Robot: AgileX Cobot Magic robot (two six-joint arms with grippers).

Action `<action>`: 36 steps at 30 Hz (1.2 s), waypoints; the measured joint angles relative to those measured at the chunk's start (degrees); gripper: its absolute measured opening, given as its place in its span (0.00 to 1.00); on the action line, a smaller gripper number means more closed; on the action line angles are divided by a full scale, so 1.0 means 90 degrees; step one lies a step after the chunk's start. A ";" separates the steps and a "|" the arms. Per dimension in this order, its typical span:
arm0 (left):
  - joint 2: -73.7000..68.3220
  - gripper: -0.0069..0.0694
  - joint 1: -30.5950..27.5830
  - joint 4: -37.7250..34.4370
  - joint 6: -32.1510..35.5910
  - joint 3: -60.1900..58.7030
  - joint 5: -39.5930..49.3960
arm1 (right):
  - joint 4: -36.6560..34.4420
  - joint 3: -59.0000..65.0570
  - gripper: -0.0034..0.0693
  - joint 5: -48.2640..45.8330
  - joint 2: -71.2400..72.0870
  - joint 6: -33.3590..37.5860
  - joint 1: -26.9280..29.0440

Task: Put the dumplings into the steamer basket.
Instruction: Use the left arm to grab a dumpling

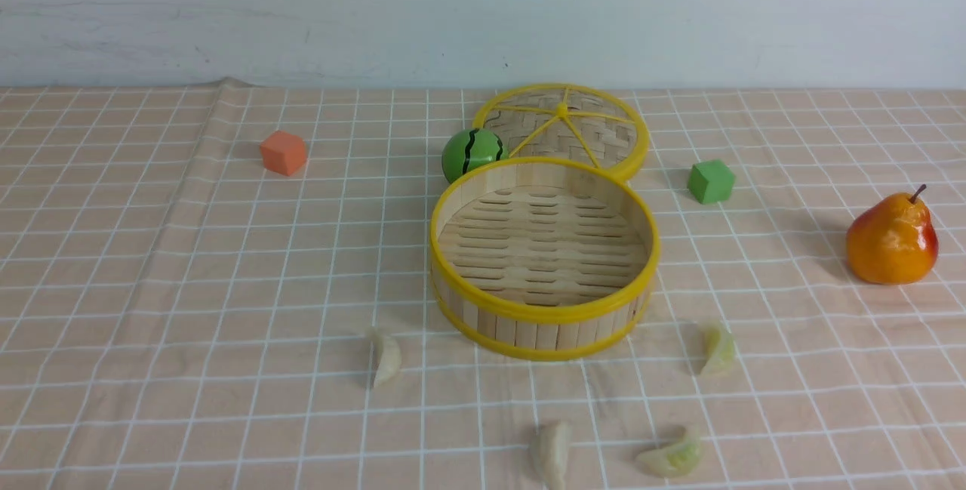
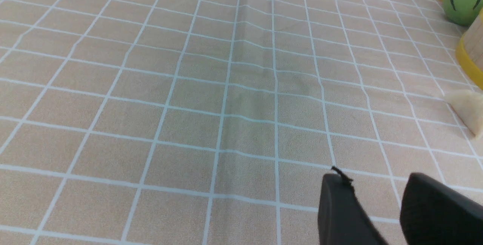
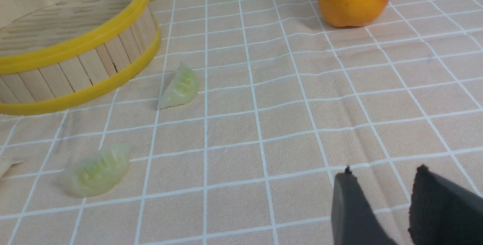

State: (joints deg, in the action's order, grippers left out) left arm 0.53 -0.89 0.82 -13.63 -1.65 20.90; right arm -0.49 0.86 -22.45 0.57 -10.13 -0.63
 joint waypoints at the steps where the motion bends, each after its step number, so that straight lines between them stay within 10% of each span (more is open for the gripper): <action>1: 0.0000 0.40 0.0000 0.0000 0.0000 0.0000 0.0000 | 0.0000 0.0000 0.38 0.0000 0.0000 0.0000 0.0000; 36: 0.0000 0.40 0.0000 0.0000 0.0000 0.0000 0.0000 | 0.0172 0.0000 0.38 0.0006 0.0000 0.0000 0.0000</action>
State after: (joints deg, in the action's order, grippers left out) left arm 0.53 -0.89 0.82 -13.63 -1.65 20.90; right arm 1.05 0.86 -22.40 0.57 -10.13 -0.63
